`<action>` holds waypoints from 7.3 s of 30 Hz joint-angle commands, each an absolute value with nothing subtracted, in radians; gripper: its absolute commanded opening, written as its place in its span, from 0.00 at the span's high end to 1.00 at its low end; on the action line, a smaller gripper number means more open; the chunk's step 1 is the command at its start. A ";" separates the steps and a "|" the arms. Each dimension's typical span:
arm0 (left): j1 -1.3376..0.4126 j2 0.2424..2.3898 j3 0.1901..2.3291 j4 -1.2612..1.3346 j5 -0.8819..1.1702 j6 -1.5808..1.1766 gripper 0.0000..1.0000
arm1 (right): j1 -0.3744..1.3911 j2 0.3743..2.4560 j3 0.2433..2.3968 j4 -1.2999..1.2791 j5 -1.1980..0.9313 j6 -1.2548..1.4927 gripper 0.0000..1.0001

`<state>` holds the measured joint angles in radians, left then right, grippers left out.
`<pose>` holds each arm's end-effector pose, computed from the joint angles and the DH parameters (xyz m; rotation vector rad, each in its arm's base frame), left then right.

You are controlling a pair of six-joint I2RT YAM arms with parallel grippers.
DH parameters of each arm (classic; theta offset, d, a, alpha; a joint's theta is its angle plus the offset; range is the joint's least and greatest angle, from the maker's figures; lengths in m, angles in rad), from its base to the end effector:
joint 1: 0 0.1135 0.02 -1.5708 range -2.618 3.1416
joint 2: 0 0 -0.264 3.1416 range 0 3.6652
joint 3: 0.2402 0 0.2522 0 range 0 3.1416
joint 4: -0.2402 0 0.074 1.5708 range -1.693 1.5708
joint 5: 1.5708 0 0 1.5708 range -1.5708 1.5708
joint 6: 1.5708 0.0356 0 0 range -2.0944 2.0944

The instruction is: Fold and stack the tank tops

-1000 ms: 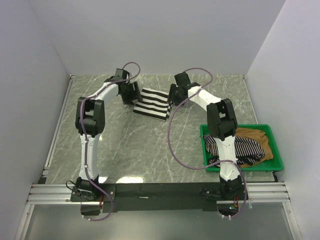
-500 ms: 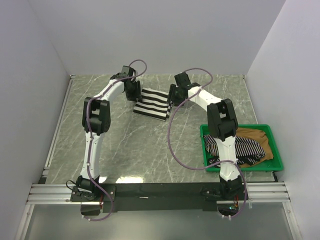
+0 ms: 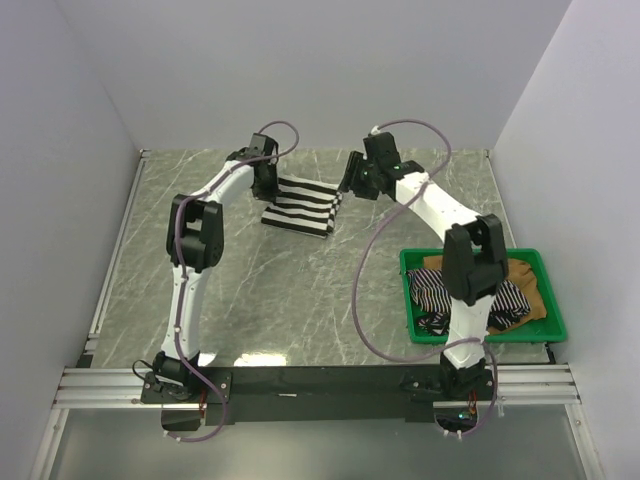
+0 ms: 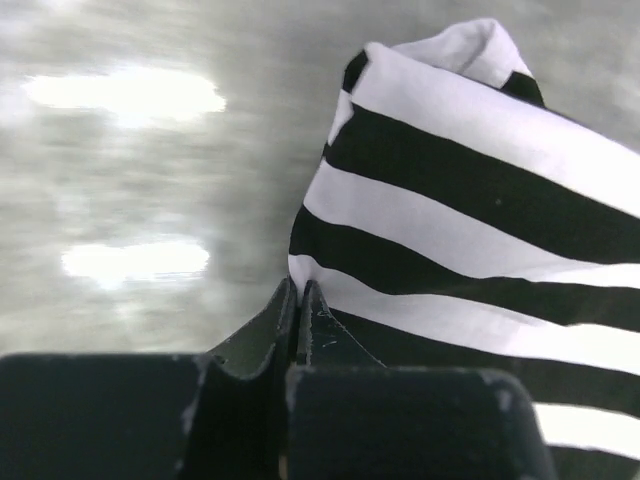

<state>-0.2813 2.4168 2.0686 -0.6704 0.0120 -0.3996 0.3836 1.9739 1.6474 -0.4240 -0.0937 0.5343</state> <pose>0.5051 -0.1464 0.1680 -0.1500 2.6084 -0.2620 0.4206 0.1733 0.2600 0.1312 2.3835 0.5600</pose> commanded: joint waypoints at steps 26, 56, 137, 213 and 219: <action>0.242 2.453 2.082 -0.224 -0.459 0.029 1.00 | 0.437 1.540 1.253 -0.227 -0.077 0.517 0.42; 0.071 1.780 1.754 -0.383 -0.029 -0.693 0.37 | 0.408 1.189 1.094 -0.601 0.297 0.747 0.39; -0.350 1.120 0.615 -0.037 0.259 -0.876 0.49 | 0.914 1.420 1.001 -0.380 0.521 0.713 0.52; -0.552 1.683 0.910 0.183 0.276 -0.830 0.70 | 0.835 1.634 1.055 -0.284 0.399 0.715 0.69; -0.558 1.622 0.879 0.146 0.235 -0.804 0.76 | 0.813 1.672 1.069 -0.273 0.397 0.712 0.95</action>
